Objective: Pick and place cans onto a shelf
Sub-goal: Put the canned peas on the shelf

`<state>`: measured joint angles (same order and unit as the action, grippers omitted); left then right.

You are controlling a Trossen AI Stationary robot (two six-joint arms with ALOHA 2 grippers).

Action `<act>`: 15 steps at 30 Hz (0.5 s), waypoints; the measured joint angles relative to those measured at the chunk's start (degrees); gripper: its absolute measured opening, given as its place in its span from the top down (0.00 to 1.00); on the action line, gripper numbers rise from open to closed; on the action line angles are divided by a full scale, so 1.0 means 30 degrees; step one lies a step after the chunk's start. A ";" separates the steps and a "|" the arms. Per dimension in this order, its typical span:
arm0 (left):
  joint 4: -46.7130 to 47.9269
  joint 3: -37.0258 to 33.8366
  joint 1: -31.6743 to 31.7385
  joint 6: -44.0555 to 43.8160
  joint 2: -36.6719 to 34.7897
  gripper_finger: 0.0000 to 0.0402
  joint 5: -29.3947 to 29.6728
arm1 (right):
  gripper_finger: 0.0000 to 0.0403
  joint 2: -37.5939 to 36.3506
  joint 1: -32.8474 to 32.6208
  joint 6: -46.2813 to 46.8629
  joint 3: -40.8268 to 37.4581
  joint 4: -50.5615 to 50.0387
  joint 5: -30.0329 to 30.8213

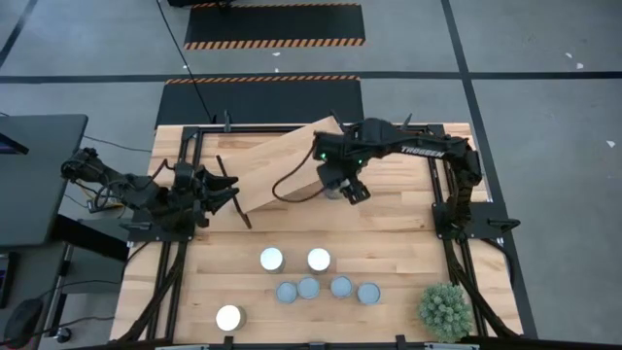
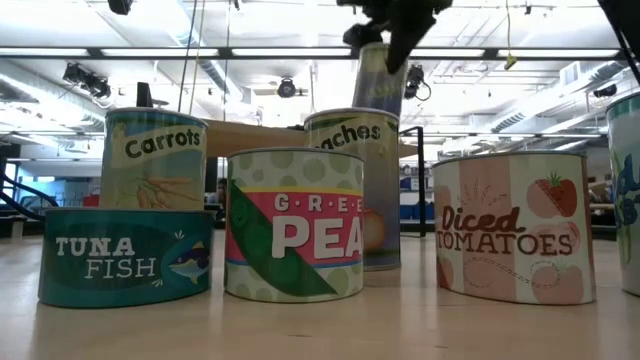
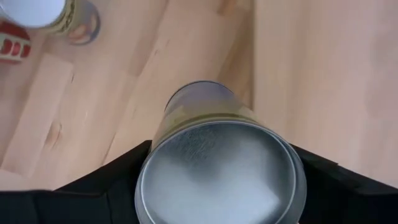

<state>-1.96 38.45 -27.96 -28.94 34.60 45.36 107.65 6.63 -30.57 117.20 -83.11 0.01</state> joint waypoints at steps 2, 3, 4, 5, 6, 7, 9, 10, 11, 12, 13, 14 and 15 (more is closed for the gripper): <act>0.0149 0.0243 0.0317 0.0011 -0.0004 0.48 0.0003 | 0.22 -0.0027 0.0173 -0.0008 0.0627 -0.0175 0.0272; 0.0132 0.0368 0.0479 0.0015 -0.0024 0.48 0.0007 | 0.22 -0.0027 0.0275 -0.0036 0.0850 -0.0189 0.0557; 0.0132 0.0493 0.0668 0.0021 -0.0040 0.48 0.0015 | 0.22 -0.0027 0.0427 -0.0204 0.0988 -0.0176 0.0802; 0.0162 0.0590 0.0875 0.0033 -0.0039 0.48 0.0013 | 0.22 -0.0027 0.0603 -0.0452 0.1047 -0.0149 0.1089; 0.0200 0.0660 0.1077 0.0034 -0.0033 0.48 0.0007 | 0.22 -0.0027 0.0825 -0.0819 0.1050 -0.0114 0.1270; 0.0227 0.0715 0.1270 0.0041 -0.0033 0.48 0.0007 | 0.22 -0.0027 0.1070 -0.1133 0.1050 -0.0098 0.1401; 0.0320 0.0784 0.1588 0.0062 -0.0033 0.48 -0.0007 | 0.22 -0.0005 0.1571 -0.1762 0.1050 -0.0022 0.1566; 0.0350 0.0796 0.1705 0.0070 -0.0033 0.48 -0.0016 | 0.22 0.0003 0.1862 -0.1999 0.1050 0.0064 0.1575; 0.0378 0.0796 0.1803 0.0064 -0.0033 0.48 -0.0040 | 0.22 0.0010 0.2122 -0.2167 0.1050 0.0201 0.1588; 0.0453 0.0796 0.1876 0.0067 -0.0033 0.48 -0.0058 | 0.22 0.0024 0.2385 -0.2250 0.1050 0.0391 0.1581; 0.0499 0.0796 0.1919 0.0062 -0.0033 0.48 -0.0060 | 0.22 0.0024 0.2672 -0.2260 0.1050 0.0561 0.1503; 0.0489 0.0796 0.1953 0.0063 -0.0033 0.48 -0.0066 | 0.22 0.0024 0.2956 -0.2271 0.1050 0.0648 0.1306; 0.0489 0.0796 0.2008 0.0063 -0.0033 0.48 -0.0066 | 0.22 0.0024 0.3242 -0.2303 0.1050 0.0685 0.1049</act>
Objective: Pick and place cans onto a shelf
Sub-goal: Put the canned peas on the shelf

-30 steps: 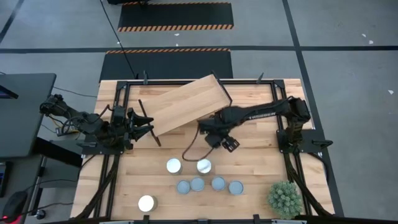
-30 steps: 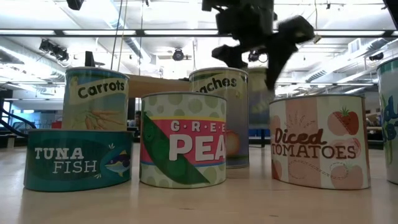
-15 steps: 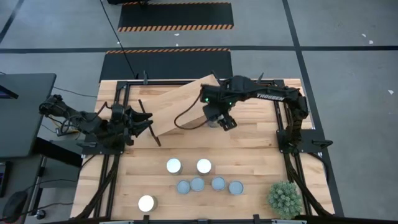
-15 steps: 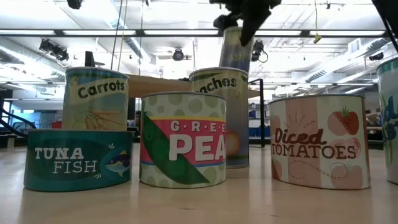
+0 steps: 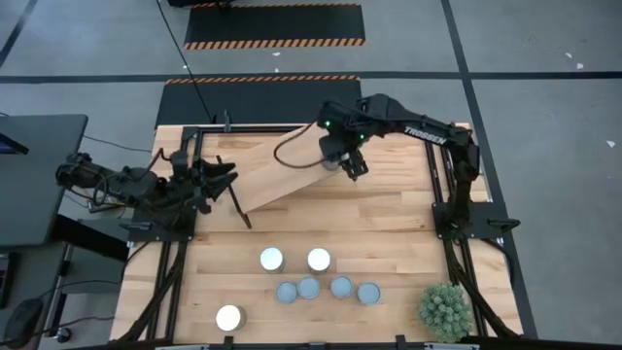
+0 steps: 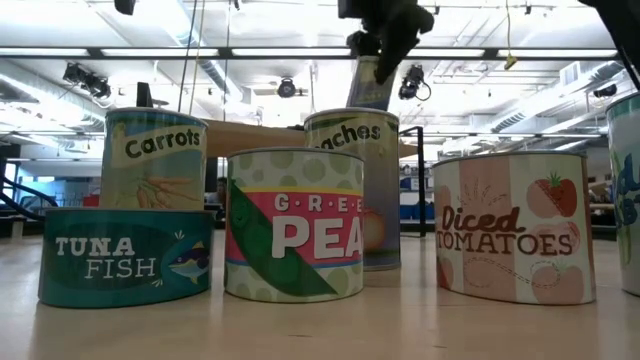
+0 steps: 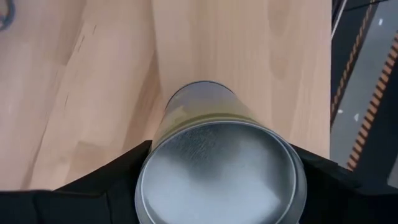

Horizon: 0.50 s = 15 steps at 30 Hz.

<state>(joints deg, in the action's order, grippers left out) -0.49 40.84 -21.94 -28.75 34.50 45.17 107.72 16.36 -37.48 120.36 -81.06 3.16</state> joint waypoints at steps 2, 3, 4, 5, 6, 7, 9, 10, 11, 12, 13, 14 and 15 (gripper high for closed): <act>0.0012 0.0000 0.0008 0.0000 0.0000 0.48 0.0007 | 0.22 0.0000 0.0518 -0.0155 -0.0185 0.0189 -0.0521; 0.0049 0.0000 0.0008 0.0000 0.0000 0.48 0.0007 | 0.22 0.0002 0.0738 -0.0348 -0.0352 0.0279 -0.0706; 0.0086 0.0000 0.0008 0.0003 0.0000 0.48 0.0007 | 0.22 0.0030 0.0916 -0.0569 -0.0501 0.0291 -0.0800; 0.0136 0.0000 0.0008 0.0005 0.0000 0.48 0.0000 | 0.21 0.0043 0.1054 -0.0761 -0.0660 0.0313 -0.0852; 0.0154 0.0000 0.0008 0.0000 0.0000 0.48 -0.0002 | 0.21 0.0044 0.1156 -0.0971 -0.0813 0.0434 -0.0867; 0.0180 0.0000 0.0008 0.0000 0.0000 0.48 0.0003 | 0.21 0.0044 0.1224 -0.1106 -0.1008 0.0673 -0.0918; 0.0359 0.0000 0.0008 0.0000 0.0000 0.48 0.0000 | 0.21 0.0044 0.1332 -0.1511 -0.1464 0.1046 -0.0940; 0.0450 0.0000 0.0008 -0.0001 0.0000 0.48 0.0003 | 0.21 0.0026 0.1365 -0.1703 -0.1609 0.1220 -0.0943; 0.0530 0.0007 0.0008 -0.0008 0.0000 0.48 0.0007 | 0.21 -0.0005 0.1382 -0.1884 -0.1727 0.1270 -0.0918; 0.0561 0.0007 0.0008 -0.0008 0.0000 0.48 0.0000 | 0.21 -0.0024 0.1384 -0.1972 -0.1803 0.1377 -0.0837; 0.0561 0.0007 0.0008 -0.0008 0.0000 0.48 0.0000 | 0.21 -0.0031 0.1383 -0.2011 -0.1843 0.1542 -0.0663; 0.0554 0.0005 0.0008 -0.0008 0.0000 0.48 0.0000 | 0.20 -0.0029 0.1377 -0.2024 -0.1858 0.1776 -0.0469; 0.0554 0.0007 0.0008 -0.0015 0.0000 0.48 0.0000 | 0.19 -0.0022 0.1377 -0.2024 -0.1872 0.2036 -0.0323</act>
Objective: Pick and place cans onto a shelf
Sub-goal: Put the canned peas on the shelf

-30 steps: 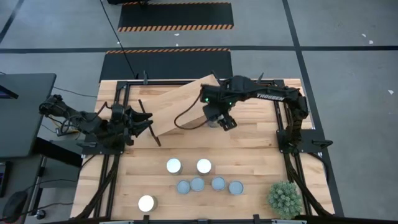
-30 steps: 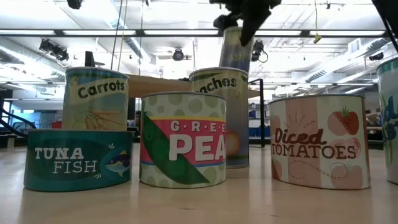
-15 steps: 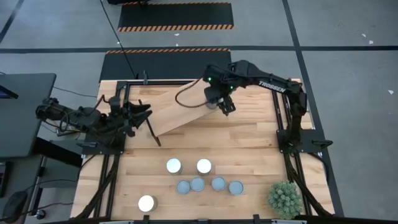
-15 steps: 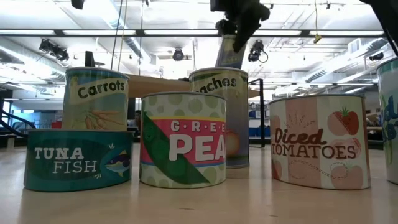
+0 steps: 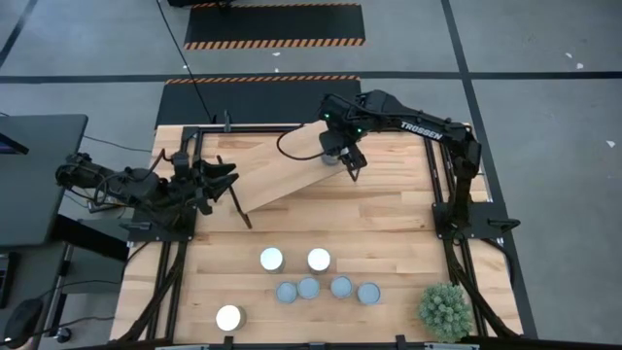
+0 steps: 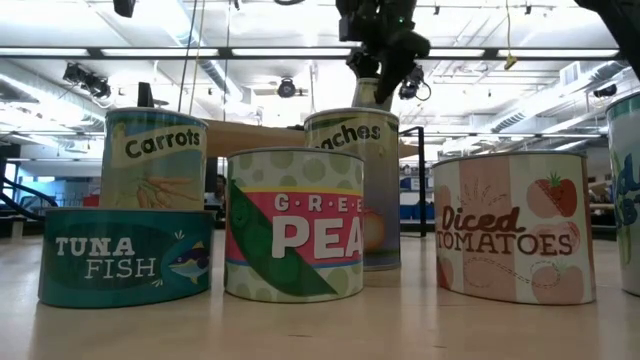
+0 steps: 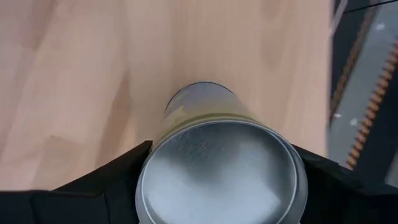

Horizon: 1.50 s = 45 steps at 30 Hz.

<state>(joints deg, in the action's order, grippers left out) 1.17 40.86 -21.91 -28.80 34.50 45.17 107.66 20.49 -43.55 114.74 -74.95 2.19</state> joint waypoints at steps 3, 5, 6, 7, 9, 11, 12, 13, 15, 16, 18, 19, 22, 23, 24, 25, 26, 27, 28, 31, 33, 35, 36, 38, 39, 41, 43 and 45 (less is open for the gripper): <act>0.0000 0.0000 0.0000 -0.0007 0.0000 0.48 0.0000 | 0.16 0.0029 0.0000 -0.0042 -0.0015 0.0168 0.0068; -0.0007 0.0000 0.0000 -0.0022 0.0000 0.48 0.0000 | 0.13 0.0045 0.0000 -0.0019 -0.0031 0.0120 0.0074; -0.0007 0.0000 0.0000 -0.0029 0.0000 0.48 0.0000 | 0.11 0.0066 0.0002 0.0000 -0.0051 0.0089 0.0075; -0.0007 0.0000 0.0000 -0.0029 0.0000 0.48 0.0000 | 0.10 0.0088 0.0007 0.0000 -0.0059 0.0109 0.0083; -0.0007 0.0000 0.0000 -0.0022 0.0000 0.48 0.0000 | 0.07 0.0088 0.0000 0.0099 -0.0059 0.0229 0.0169; -0.0015 0.0000 0.0000 -0.0022 0.0000 0.48 0.0000 | 0.05 0.0088 0.0000 0.0124 -0.0059 0.0266 0.0332; -0.0015 0.0000 0.0000 -0.0022 0.0000 0.48 0.0000 | 0.05 0.0088 0.0000 0.0140 -0.0059 0.0283 0.0368; -0.0015 0.0000 0.0000 -0.0022 0.0000 0.48 0.0000 | 0.04 0.0088 0.0000 0.0146 -0.0059 0.0361 0.0413; -0.0015 0.0000 0.0000 -0.0022 0.0000 0.48 0.0000 | 0.03 0.0088 0.0000 0.0191 -0.0059 0.0809 0.0549; -0.0015 0.0000 0.0000 -0.0022 0.0000 0.48 0.0000 | 0.03 0.0088 -0.0022 0.0321 -0.0059 0.1037 0.0744; -0.0016 0.0000 0.0000 -0.0022 0.0000 0.48 0.0000 | 0.03 0.0088 -0.0066 0.0499 -0.0051 0.1317 0.1069; -0.0018 0.0000 -0.0016 -0.0022 0.0000 0.48 0.0000 | 0.03 0.0088 -0.0066 0.0525 -0.0051 0.1330 0.1144; -0.0022 0.0000 -0.0022 -0.0022 0.0000 0.48 -0.0109 | 0.03 0.0088 -0.0066 0.0393 -0.0051 0.1313 0.1626; -0.0024 0.0000 -0.0022 -0.0022 0.0000 0.48 -0.0265 | 0.03 0.0088 -0.0066 0.0239 -0.0051 0.1364 0.1903; -0.0027 0.0000 -0.0022 -0.0022 0.0000 0.48 -0.0417 | 0.03 0.0088 -0.0039 0.0016 -0.0051 0.1456 0.2177; -0.0028 0.0000 -0.0022 -0.0023 0.0000 0.48 -0.0539 | 0.03 0.0088 -0.0007 -0.0160 -0.0051 0.1566 0.2411; -0.0029 0.0000 -0.0022 -0.0029 0.0000 0.48 -0.0607 | 0.03 0.0088 0.0046 -0.0303 -0.0051 0.1669 0.2572; -0.0029 0.0000 -0.0022 -0.0045 0.0000 0.48 -0.0648 | 0.03 0.0087 0.0099 -0.0373 -0.0051 0.1758 0.2693; -0.0029 0.0000 -0.0022 -0.0051 0.0000 0.48 -0.0648 | 0.03 0.0080 0.0137 -0.0401 -0.0051 0.1852 0.2755; -0.0029 0.0000 -0.0022 -0.0051 0.0000 0.48 -0.0648 | 0.03 0.0080 0.0204 -0.0410 -0.0044 0.1983 0.2769; -0.0029 0.0000 -0.0022 -0.0058 0.0000 0.48 -0.0649 | 0.03 0.0080 0.0190 -0.0390 -0.0044 0.2210 0.2705; -0.0029 0.0000 -0.0022 -0.0066 0.0000 0.48 -0.0651 | 0.03 0.0080 0.0175 -0.0393 -0.0044 0.2463 0.2377; -0.0029 0.0000 -0.0022 -0.0066 0.0000 0.48 -0.0648 | 0.03 0.0080 0.0175 -0.0386 -0.0037 0.2565 0.2384; -0.0029 0.0000 -0.0022 -0.0066 0.0000 0.48 -0.0652 | 0.03 0.0080 0.0175 -0.0393 -0.0037 0.2701 0.2384; -0.0029 0.0000 -0.0022 -0.0066 0.0000 0.48 -0.0650 | 0.03 0.0080 0.0175 -0.0387 -0.0037 0.2793 0.2381; -0.0029 0.0000 -0.0022 -0.0070 0.0000 0.48 -0.0656 | 0.03 0.0080 0.0133 -0.0286 -0.0037 0.3031 0.2385; -0.0029 0.0000 -0.0022 -0.0044 0.0000 0.48 -0.0656 | 0.03 -0.0005 0.0015 -0.0150 -0.0037 0.3140 0.2389; -0.0029 0.0000 -0.0022 -0.0044 0.0000 0.48 -0.0656 | 0.03 -0.0130 -0.0238 -0.0035 0.0002 0.3186 0.2616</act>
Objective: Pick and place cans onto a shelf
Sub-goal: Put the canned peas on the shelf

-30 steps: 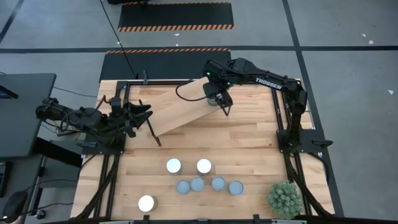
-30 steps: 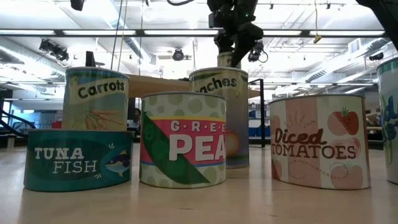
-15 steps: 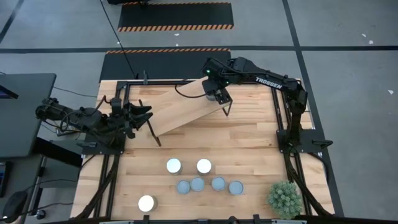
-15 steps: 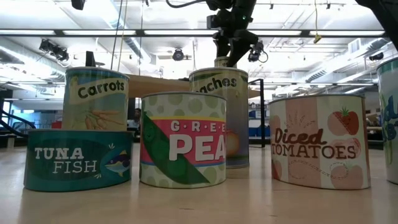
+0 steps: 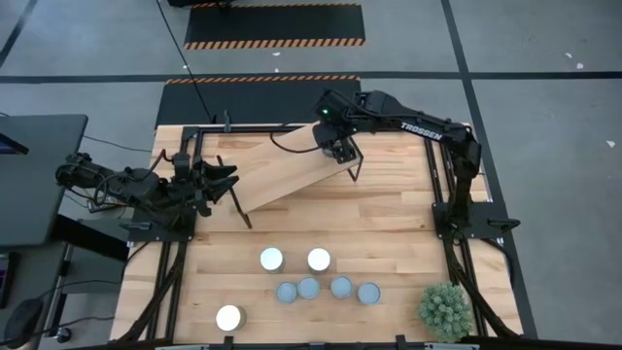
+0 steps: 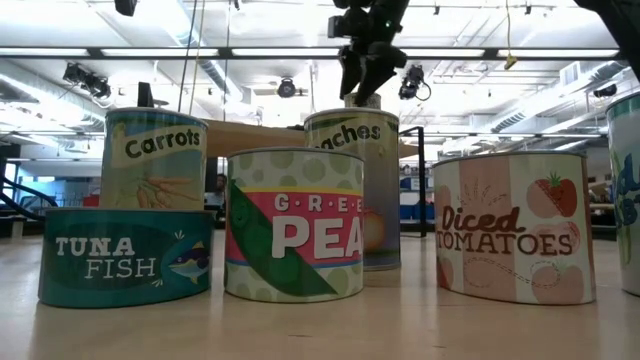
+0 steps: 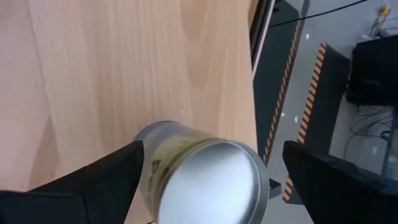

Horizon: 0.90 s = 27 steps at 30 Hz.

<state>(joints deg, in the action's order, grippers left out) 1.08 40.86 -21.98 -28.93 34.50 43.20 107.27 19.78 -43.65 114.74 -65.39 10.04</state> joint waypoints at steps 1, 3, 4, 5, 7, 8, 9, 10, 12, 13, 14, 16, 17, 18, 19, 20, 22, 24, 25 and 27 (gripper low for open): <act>0.0000 0.0000 0.0000 0.0000 0.0000 0.48 0.0000 | 0.03 -0.0030 -0.0146 0.0110 0.0121 -0.0147 0.0205; 0.0000 0.0007 0.0000 -0.0007 0.0000 0.48 -0.0004 | 0.03 -0.0081 -0.0486 0.0644 0.0473 -0.0469 0.0713; 0.0000 0.0007 0.0000 0.0000 0.0000 0.48 0.0000 | 0.03 -0.0142 -0.0616 0.1079 0.0685 -0.0665 0.0913; 0.0002 0.0007 0.0000 0.0000 0.0000 0.48 -0.0005 | 0.03 -0.0193 -0.0759 0.1681 0.0910 -0.0866 0.1041; 0.0000 0.0007 0.0000 0.0007 0.0000 0.48 -0.0007 | 0.03 -0.0378 -0.0898 0.3235 0.1425 -0.1191 0.1130; 0.0000 0.0007 0.0000 0.0007 0.0000 0.48 -0.0007 | 0.03 -0.0458 -0.0906 0.4152 0.1596 -0.1456 0.1240; 0.0002 0.0007 0.0000 0.0007 0.0000 0.48 -0.0007 | 0.03 -0.0570 -0.0907 0.5271 0.1775 -0.1663 0.1517; 0.0007 0.0007 0.0000 0.0015 0.0000 0.48 -0.0007 | 0.03 -0.0675 -0.0859 0.6361 0.1815 -0.1904 0.1889; 0.0016 0.0007 0.0000 0.0011 0.0000 0.48 -0.0044 | 0.03 -0.0833 -0.0548 0.8518 0.1827 -0.2734 0.2176; 0.0017 0.0007 0.0000 0.0020 0.0000 0.48 -0.0120 | 0.04 -0.0885 -0.0322 0.9454 0.1819 -0.3242 0.1947; 0.0015 0.0007 0.0000 0.0015 0.0000 0.48 -0.0225 | 0.04 -0.0938 -0.0128 1.0274 0.1819 -0.3751 0.1638; 0.0022 0.0007 0.0000 0.0019 0.0000 0.48 -0.0372 | 0.05 -0.1156 0.0325 1.1604 0.1812 -0.4770 0.0698; 0.0036 0.0007 0.0000 0.0015 0.0000 0.48 -0.0380 | 0.06 -0.1229 0.0488 1.2170 0.1812 -0.5286 0.0315; 0.0036 0.0007 -0.0015 0.0015 0.0000 0.48 -0.0430 | 0.06 -0.1341 0.0630 1.2751 0.1807 -0.5629 0.0049; 0.0036 0.0007 -0.0015 0.0015 0.0000 0.48 -0.0507 | 0.07 -0.1463 0.0783 1.3262 0.1719 -0.5788 -0.0209; 0.0044 0.0007 -0.0015 0.0016 0.0000 0.48 -0.0587 | 0.07 -0.1613 0.0859 1.3706 0.1546 -0.5794 -0.0438; 0.0044 0.0007 -0.0015 0.0022 0.0000 0.48 -0.0741 | 0.08 -0.2104 0.0942 1.4171 0.0980 -0.5155 -0.0996; 0.0051 0.0007 -0.0015 0.0022 0.0000 0.48 -0.0862 | 0.09 -0.2779 0.0867 1.4472 0.0051 -0.3836 -0.1150; 0.0051 0.0007 -0.0015 0.0022 0.0000 0.48 -0.0867 | 0.09 -0.3108 0.0768 1.4595 -0.0516 -0.3266 -0.1150; 0.0051 0.0007 -0.0015 0.0022 0.0000 0.48 -0.0882 | 0.10 -0.3812 0.0648 1.4905 -0.1903 -0.2053 -0.1074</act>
<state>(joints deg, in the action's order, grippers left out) 1.23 40.88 -22.02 -28.86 34.50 40.56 95.83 21.72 1.06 109.04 -71.55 6.82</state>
